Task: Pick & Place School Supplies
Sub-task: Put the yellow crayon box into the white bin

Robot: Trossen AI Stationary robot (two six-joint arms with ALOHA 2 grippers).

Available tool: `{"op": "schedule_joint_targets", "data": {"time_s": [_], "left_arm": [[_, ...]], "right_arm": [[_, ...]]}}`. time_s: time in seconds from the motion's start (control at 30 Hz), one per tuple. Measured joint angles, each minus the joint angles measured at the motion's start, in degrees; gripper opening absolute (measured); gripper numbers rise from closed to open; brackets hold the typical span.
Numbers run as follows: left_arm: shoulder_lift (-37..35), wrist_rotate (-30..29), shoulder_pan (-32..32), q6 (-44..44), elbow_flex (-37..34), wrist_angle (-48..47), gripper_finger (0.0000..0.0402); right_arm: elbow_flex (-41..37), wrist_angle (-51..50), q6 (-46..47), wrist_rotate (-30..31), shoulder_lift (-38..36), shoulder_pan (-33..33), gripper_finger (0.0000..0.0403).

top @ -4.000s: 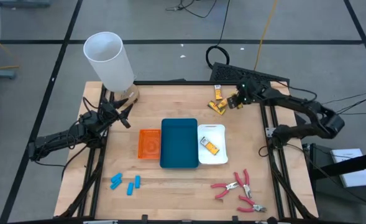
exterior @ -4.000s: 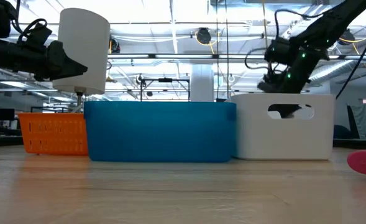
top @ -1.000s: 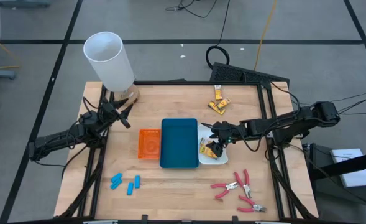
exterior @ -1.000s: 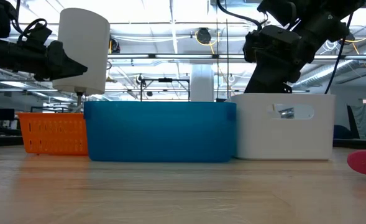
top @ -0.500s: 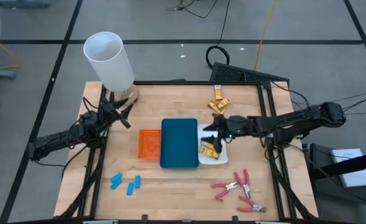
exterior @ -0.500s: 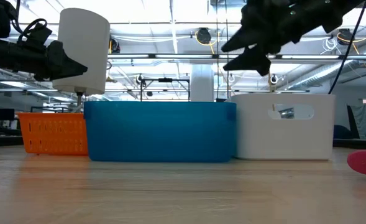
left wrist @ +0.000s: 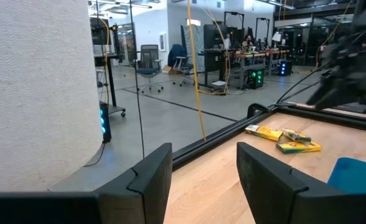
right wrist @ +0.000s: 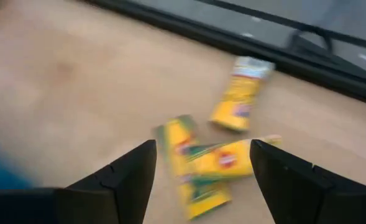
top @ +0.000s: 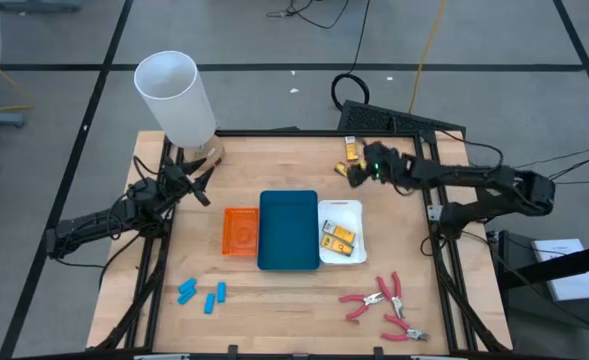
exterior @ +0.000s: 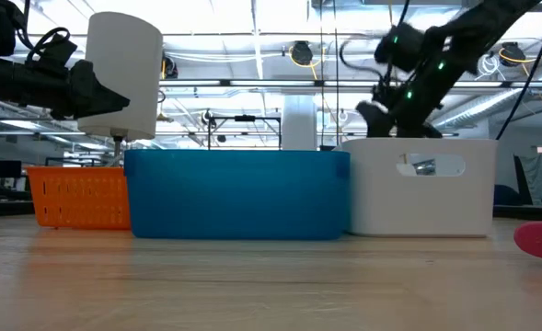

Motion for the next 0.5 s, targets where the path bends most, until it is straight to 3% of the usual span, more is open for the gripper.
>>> {"op": "schedule_joint_targets", "data": {"time_s": [0.13, 0.37, 0.5], "left_arm": [[0.0, 0.0, 0.0, 0.0, 0.0, 0.0, 0.0182], [0.0, 0.1, 0.0, 0.0, 0.0, 0.0, 0.0182], [0.0, 0.3, 0.0, 0.0, 0.0, 0.0, 0.0182]], "right_arm": [[0.0, 1.3, -1.4, -0.7, 5.6, -6.1, 0.0251], [0.0, 6.0, -1.1, -14.1, 14.0, -12.0, 0.0251], [0.2, 6.8, -0.6, -16.6, 15.9, -13.2, 0.0251]]}}
